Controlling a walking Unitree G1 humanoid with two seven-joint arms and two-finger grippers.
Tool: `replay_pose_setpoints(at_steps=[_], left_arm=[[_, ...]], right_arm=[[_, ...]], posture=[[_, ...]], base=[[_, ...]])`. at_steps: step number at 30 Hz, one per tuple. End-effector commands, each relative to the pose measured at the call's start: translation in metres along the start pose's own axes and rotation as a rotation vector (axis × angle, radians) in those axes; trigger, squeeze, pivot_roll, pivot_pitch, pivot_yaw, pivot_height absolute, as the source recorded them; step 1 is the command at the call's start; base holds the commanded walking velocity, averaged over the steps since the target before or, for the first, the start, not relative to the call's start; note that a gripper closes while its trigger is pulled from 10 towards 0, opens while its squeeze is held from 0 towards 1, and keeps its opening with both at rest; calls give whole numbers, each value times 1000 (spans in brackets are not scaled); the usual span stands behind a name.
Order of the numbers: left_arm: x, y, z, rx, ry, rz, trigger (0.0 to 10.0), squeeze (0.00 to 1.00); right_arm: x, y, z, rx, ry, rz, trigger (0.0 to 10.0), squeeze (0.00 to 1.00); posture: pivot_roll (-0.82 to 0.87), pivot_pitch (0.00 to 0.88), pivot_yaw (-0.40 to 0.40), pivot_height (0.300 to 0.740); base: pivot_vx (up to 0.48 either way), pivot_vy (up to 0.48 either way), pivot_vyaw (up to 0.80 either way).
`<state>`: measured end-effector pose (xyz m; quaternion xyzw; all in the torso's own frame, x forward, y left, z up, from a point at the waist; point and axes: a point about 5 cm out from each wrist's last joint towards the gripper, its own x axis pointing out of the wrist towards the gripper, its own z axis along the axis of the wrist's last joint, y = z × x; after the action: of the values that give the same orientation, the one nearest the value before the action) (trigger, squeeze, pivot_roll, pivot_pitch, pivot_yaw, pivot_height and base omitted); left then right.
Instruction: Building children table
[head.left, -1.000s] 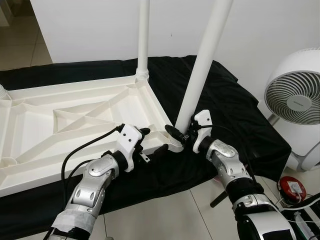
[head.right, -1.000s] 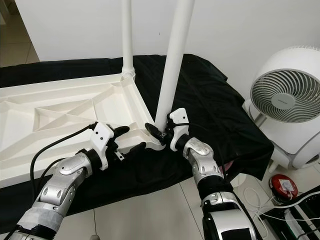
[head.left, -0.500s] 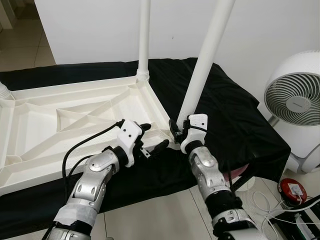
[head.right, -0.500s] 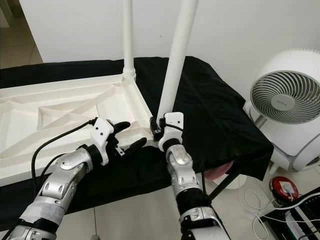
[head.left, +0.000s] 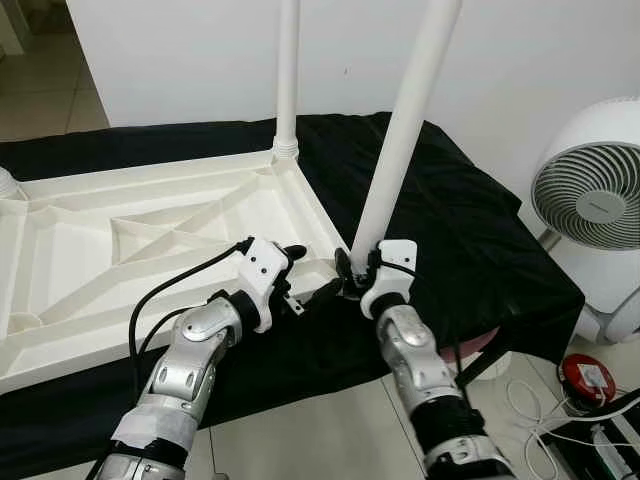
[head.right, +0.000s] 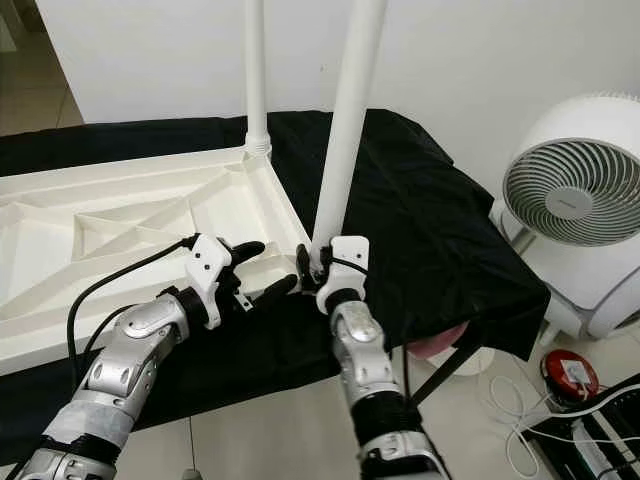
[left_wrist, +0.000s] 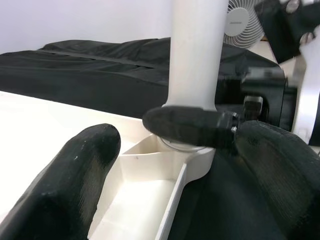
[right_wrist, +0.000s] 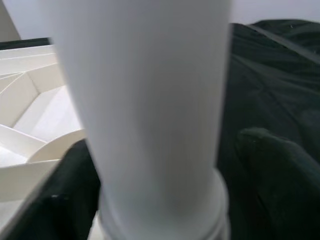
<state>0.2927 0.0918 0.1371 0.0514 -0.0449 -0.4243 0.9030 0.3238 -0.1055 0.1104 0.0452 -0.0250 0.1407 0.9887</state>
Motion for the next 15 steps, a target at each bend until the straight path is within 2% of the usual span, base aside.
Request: replay_pose_setpoints(at_steps=[1,3,4,8,11,15], left_arm=[[3,-7,-3,5,3,34,10000,0],[6,-12,-2,4,-4,15,10000,0],[7,-13,-3,4,-2,13,10000,0],[7,-15,-4,1,0,12,10000,0],[6,-15,-5,-12,6,-2,10000,0],[4,-14,-5,-4,13,-12,10000,0]], right_arm=[[1,-4,3,-8,2,93,10000,608],[1,-6,3,-28,11,145,10000,608],[1,-7,4,-47,10,173,10000,0],[1,-8,6,-74,8,248,10000,0],[3,-10,12,-122,4,378,10000,0],[6,-12,15,-156,6,436,10000,0]], posture=[[-28,0,-51,740],[-29,0,-50,740],[-32,0,-49,740],[-34,0,-48,740],[-34,0,-47,740],[-32,0,-47,740]], base=[[0,0,0],[0,0,0],[0,0,0],[0,0,0],[0,0,0],[0,0,0]])
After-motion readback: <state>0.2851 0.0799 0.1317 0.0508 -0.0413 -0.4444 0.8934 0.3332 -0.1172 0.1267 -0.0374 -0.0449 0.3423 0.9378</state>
